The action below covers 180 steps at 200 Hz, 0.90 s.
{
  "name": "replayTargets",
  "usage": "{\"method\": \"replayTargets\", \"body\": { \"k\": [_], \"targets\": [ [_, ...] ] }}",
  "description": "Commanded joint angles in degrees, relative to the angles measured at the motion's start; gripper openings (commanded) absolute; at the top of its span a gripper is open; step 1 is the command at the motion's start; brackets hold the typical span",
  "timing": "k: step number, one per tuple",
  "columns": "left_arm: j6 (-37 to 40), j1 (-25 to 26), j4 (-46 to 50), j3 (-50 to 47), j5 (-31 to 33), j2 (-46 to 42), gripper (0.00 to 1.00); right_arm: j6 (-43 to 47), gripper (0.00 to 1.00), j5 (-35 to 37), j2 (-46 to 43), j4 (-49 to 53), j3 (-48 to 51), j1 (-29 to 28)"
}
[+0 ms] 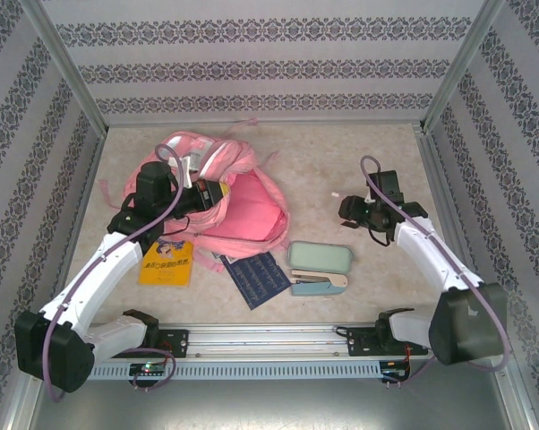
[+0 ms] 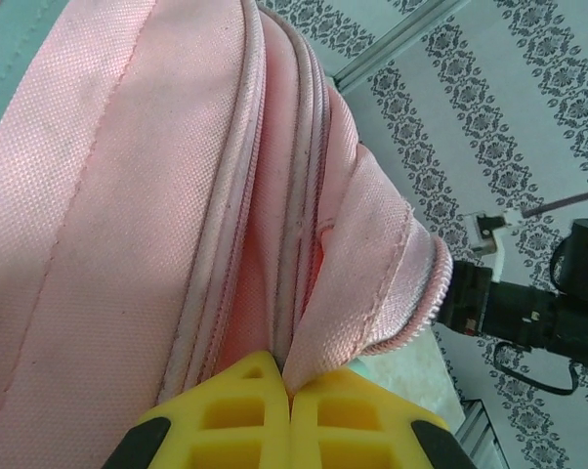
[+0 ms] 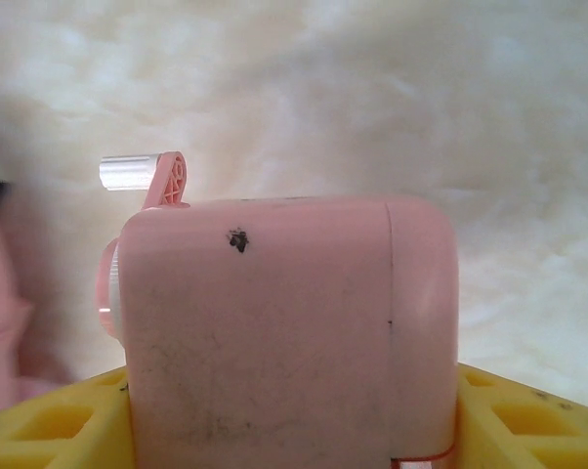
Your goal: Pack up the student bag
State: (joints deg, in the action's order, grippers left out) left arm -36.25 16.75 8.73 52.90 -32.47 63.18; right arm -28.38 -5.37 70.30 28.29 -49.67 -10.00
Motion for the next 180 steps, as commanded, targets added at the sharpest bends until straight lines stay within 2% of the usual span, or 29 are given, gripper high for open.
{"method": "replayTargets", "body": {
  "k": [1, 15, 47, 81, 126, 180],
  "targets": [
    [1.0, -0.3, -3.0, 5.4, -1.3, -0.5, 0.0, -5.0, 0.41, -6.8, -1.7, -3.3, -3.2, -5.1],
    [2.0, -0.3, -2.4, 6.8, -1.1, -0.5, 0.0, -8.8, 0.4, -10.8, -1.1, -7.4, -4.2, -9.3],
    [5.1, -0.4, 0.3, 10.0, 0.0, -0.2, 0.0, -16.0, 0.4, -14.4, 2.9, -16.9, -7.4, -18.2],
    [6.6, -0.6, 0.4, 12.0, -0.1, 0.5, 0.0, -22.6, 0.4, -18.2, 12.1, -25.1, -12.5, -23.9],
    [4.8, -0.6, -1.3, 13.9, -1.2, 2.0, 0.0, -26.9, 0.43, -19.3, 26.3, -26.6, -23.5, -28.2],
    [4.9, -0.6, -0.8, 15.7, -1.8, 2.7, 0.0, -28.8, 0.44, -15.1, 40.3, -21.5, -39.0, -31.2]
  ]
}}
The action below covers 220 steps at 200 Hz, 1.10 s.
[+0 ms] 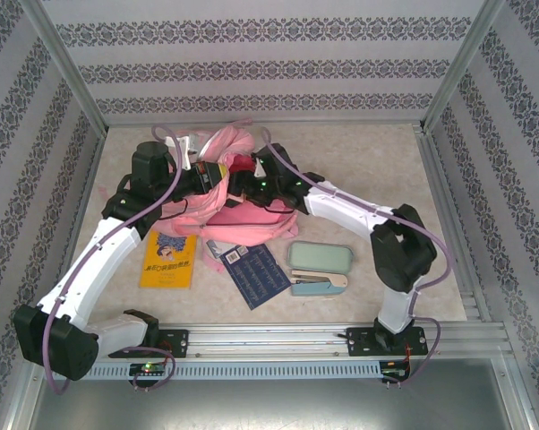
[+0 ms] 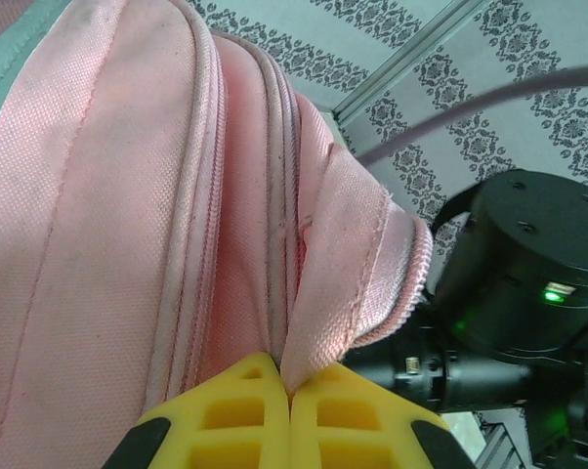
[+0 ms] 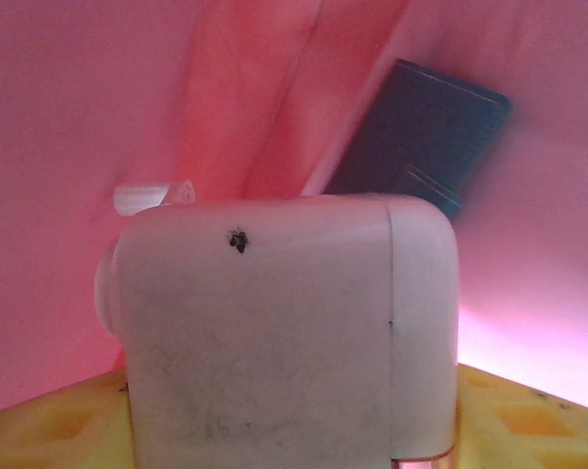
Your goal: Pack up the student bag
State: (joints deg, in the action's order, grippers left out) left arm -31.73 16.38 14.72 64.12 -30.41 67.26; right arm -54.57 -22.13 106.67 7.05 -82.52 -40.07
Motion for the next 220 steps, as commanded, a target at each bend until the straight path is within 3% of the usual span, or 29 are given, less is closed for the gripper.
{"method": "replayTargets", "body": {
  "k": [1, 39, 67, 86, 108, 144, 196, 220],
  "targets": [
    [0.3, -0.2, -6.9, 4.5, -3.8, -1.3, 0.0, -2.8, 0.44, 1.7, 4.2, -0.4, -6.3, -1.1],
    [-0.3, -0.3, -8.2, 5.1, -4.9, 0.4, 0.0, -8.3, 0.49, 0.4, 12.5, -7.7, -11.7, -1.9],
    [-1.1, -0.7, -9.1, 6.6, -6.7, 3.5, 0.0, -11.6, 0.73, -3.3, 17.3, -17.8, -14.3, -3.3],
    [-2.2, -1.7, -10.3, 6.5, -7.6, 4.2, 0.0, -12.7, 0.83, -4.3, 17.4, -23.8, -12.7, -3.8],
    [-2.5, -3.0, -10.3, 6.1, -8.0, 3.7, 0.0, -11.3, 0.89, -3.3, 14.2, -27.1, -7.8, -3.3],
    [-2.7, -4.2, -10.1, 4.7, -7.6, 1.4, 0.0, -8.2, 0.9, -3.3, 7.9, -28.0, -0.3, -1.9],
    [-2.8, -4.5, -9.1, 0.1, -3.9, -3.3, 0.0, 7.1, 0.89, 0.3, -7.1, -18.0, 12.0, -1.2],
    [-3.5, -4.5, -9.6, -3.0, -3.5, -5.3, 0.0, 13.5, 0.94, 6.5, -17.0, -11.3, 19.8, -0.4]
  ]
}}
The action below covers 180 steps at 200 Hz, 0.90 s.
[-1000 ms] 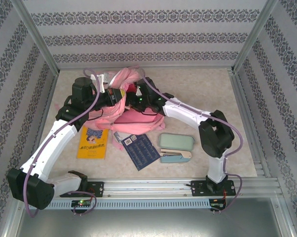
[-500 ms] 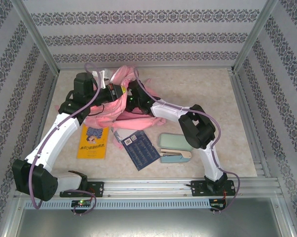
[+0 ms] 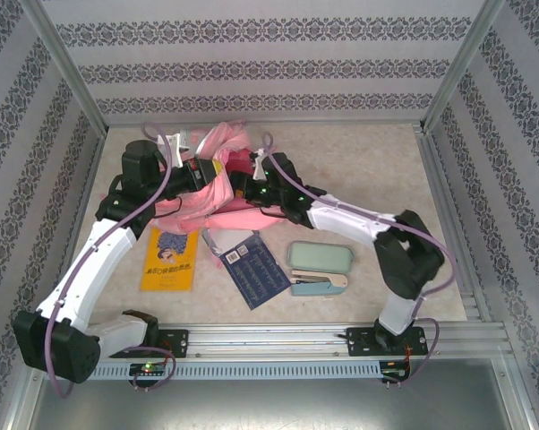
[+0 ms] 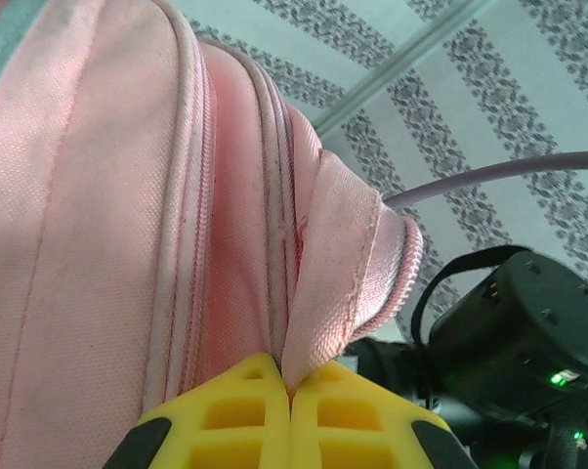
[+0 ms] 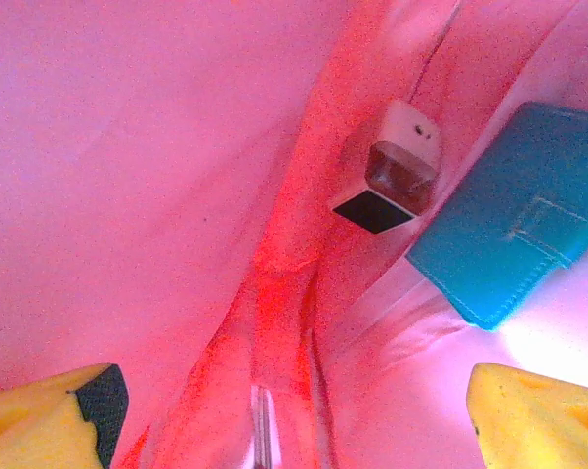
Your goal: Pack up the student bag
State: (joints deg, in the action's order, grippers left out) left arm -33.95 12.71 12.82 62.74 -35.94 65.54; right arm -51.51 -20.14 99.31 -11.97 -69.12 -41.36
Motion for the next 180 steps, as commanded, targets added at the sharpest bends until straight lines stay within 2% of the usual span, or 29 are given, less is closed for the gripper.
{"method": "replayTargets", "body": {
  "k": [1, 10, 31, 62, 93, 101, 117, 150, 180],
  "targets": [
    [-1.4, -0.8, -7.9, -1.8, 2.0, -3.6, 0.0, 10.8, 0.94, 4.9, -10.2, 8.1, 6.7, 0.9],
    [-2.6, -0.8, -9.3, -3.4, 1.4, -3.8, 0.0, 13.3, 0.98, 8.5, -14.1, 10.9, 9.6, 1.1],
    [-4.1, -0.7, -11.8, -6.4, -0.2, -3.5, 0.0, 18.8, 0.98, 13.7, -22.2, 19.3, 13.6, 1.9],
    [-4.6, -0.7, -14.5, -8.9, -1.2, -2.7, 0.0, 23.4, 0.98, 13.9, -30.5, 29.2, 17.7, 3.1],
    [-4.1, -0.7, -15.3, -9.4, -1.7, -2.0, 0.0, 23.9, 0.98, 14.9, -35.9, 40.8, 20.2, 3.5],
    [-4.4, -0.7, -16.1, -9.9, -1.7, -1.8, 0.0, 21.8, 0.96, 16.0, -36.1, 45.0, 20.3, 3.5],
    [-5.5, -0.7, -18.2, -11.2, -2.3, -1.2, 0.0, 15.5, 0.86, 17.8, -36.0, 51.0, 21.4, 2.2],
    [-6.1, -0.7, -19.1, -12.1, -2.7, -0.9, 0.0, -11.2, 0.84, 24.5, -37.2, 62.0, 24.0, -0.4],
    [-6.3, -0.7, -19.1, -12.3, -2.7, -1.6, 0.0, -27.1, 0.81, 22.5, -38.6, 64.4, 27.4, -2.1]
  ]
}}
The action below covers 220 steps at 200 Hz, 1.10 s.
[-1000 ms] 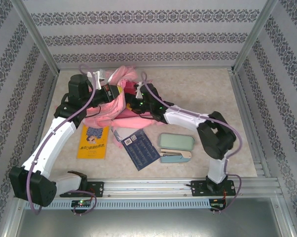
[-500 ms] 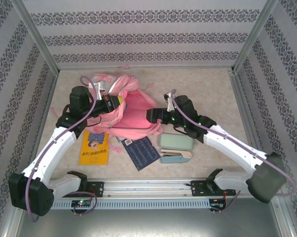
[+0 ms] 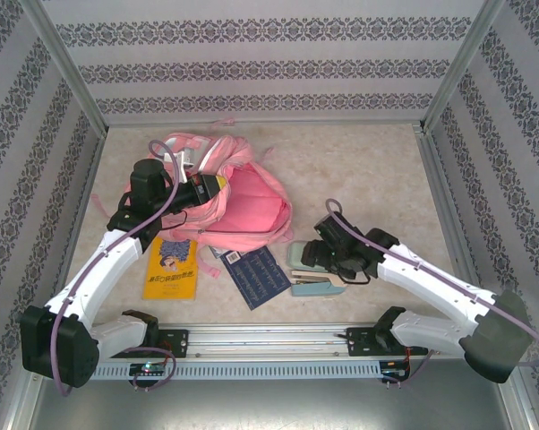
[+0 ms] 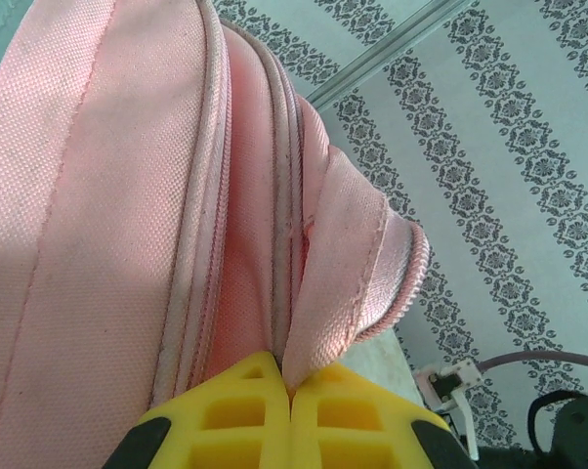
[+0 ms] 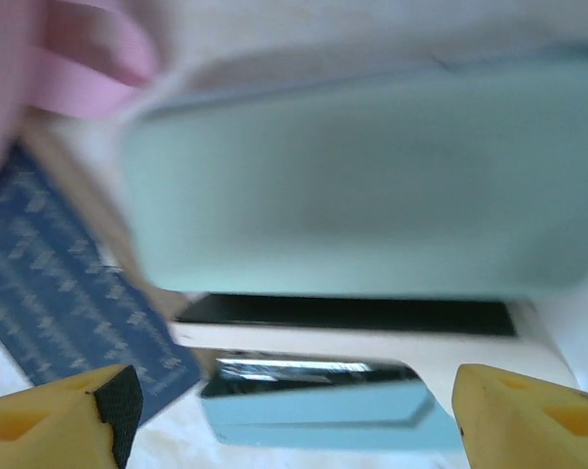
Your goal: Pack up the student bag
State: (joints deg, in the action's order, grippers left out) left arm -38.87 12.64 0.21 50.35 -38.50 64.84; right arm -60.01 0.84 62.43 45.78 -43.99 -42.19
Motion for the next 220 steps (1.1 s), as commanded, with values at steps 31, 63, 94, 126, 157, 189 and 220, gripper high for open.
{"method": "replayTargets", "body": {
  "k": [31, 63, 94, 126, 157, 189, 220],
  "targets": [
    [-1.5, -0.6, -6.2, -0.2, -0.2, -1.0, 0.0, -28.3, 0.8, -0.8, -3.6, 8.1, 5.3, -2.5],
    [-1.4, -0.6, -5.8, -0.2, 0.0, -1.6, 0.0, -35.1, 0.83, -1.1, -6.4, 6.4, 9.3, -4.5],
    [-0.8, -0.6, -5.7, -0.3, 0.1, -2.2, 0.0, -31.7, 0.84, -1.2, -7.4, -14.0, 16.9, -3.5],
    [-0.5, -0.6, -5.8, -0.6, 0.0, -2.5, 0.0, -23.5, 0.83, -0.9, -6.9, -30.5, 21.1, 1.0],
    [-0.8, -0.6, -6.1, -0.6, -0.3, -2.4, 0.0, -7.6, 0.81, -5.8, -4.6, -32.8, 18.2, 10.5],
    [-1.1, -0.6, -6.4, -0.8, -0.4, -2.2, 0.0, 4.8, 0.82, -7.8, 2.6, -24.9, 10.0, 15.7],
    [-0.8, -0.6, -5.9, -0.7, -0.3, -2.3, 0.0, 7.6, 0.85, -1.8, 4.3, -12.5, 2.8, 14.5]
  ]
}}
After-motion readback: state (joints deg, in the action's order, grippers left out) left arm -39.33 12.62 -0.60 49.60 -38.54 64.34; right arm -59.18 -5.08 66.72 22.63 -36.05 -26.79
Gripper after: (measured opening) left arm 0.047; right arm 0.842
